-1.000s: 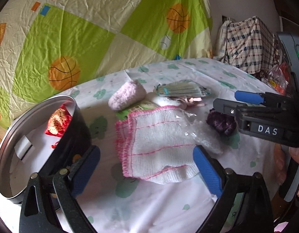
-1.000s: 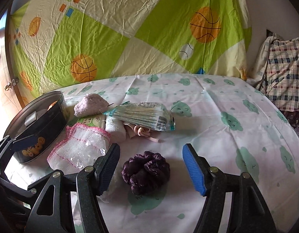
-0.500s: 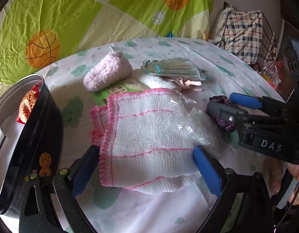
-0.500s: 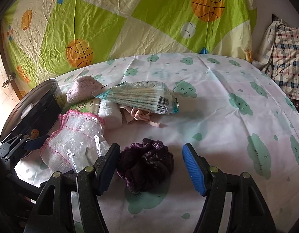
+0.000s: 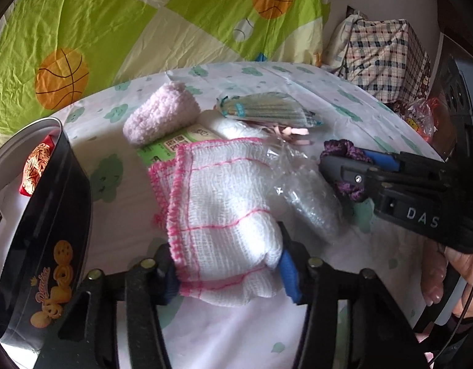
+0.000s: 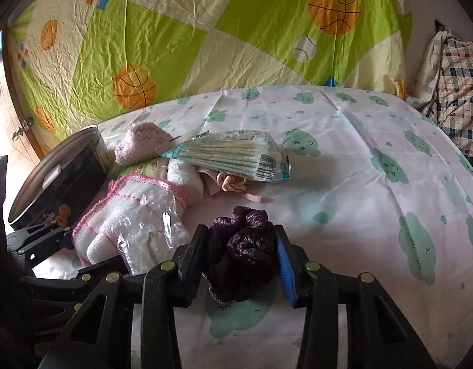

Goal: Organize soft objects

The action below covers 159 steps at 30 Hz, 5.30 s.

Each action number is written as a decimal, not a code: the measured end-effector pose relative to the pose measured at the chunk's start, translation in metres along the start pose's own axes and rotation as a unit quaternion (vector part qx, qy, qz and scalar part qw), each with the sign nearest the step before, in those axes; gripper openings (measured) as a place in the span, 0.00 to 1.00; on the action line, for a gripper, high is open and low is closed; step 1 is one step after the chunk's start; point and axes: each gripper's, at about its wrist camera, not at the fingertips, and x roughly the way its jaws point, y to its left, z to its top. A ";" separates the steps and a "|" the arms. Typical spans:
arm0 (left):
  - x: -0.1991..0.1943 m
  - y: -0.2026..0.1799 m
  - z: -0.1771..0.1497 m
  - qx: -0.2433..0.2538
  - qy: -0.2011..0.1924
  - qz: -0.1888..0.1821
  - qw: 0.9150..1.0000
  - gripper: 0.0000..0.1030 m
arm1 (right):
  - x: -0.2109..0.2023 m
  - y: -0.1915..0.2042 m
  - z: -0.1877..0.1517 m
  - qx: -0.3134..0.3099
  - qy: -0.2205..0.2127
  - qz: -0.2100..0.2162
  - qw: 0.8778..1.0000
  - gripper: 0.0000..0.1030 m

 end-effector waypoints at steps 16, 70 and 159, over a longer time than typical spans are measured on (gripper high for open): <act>-0.025 0.008 -0.005 -0.009 -0.069 0.007 0.998 0.27 | -0.026 -0.008 -0.002 0.027 -0.080 0.018 0.996 0.43; -0.086 0.021 -0.035 -0.052 -0.257 0.084 0.961 0.27 | -0.052 -0.003 -0.010 0.022 -0.160 0.017 0.987 0.43; -0.123 0.078 -0.067 -0.116 -0.303 0.133 0.937 0.27 | -0.045 0.134 -0.032 -0.072 -0.197 0.038 0.977 0.43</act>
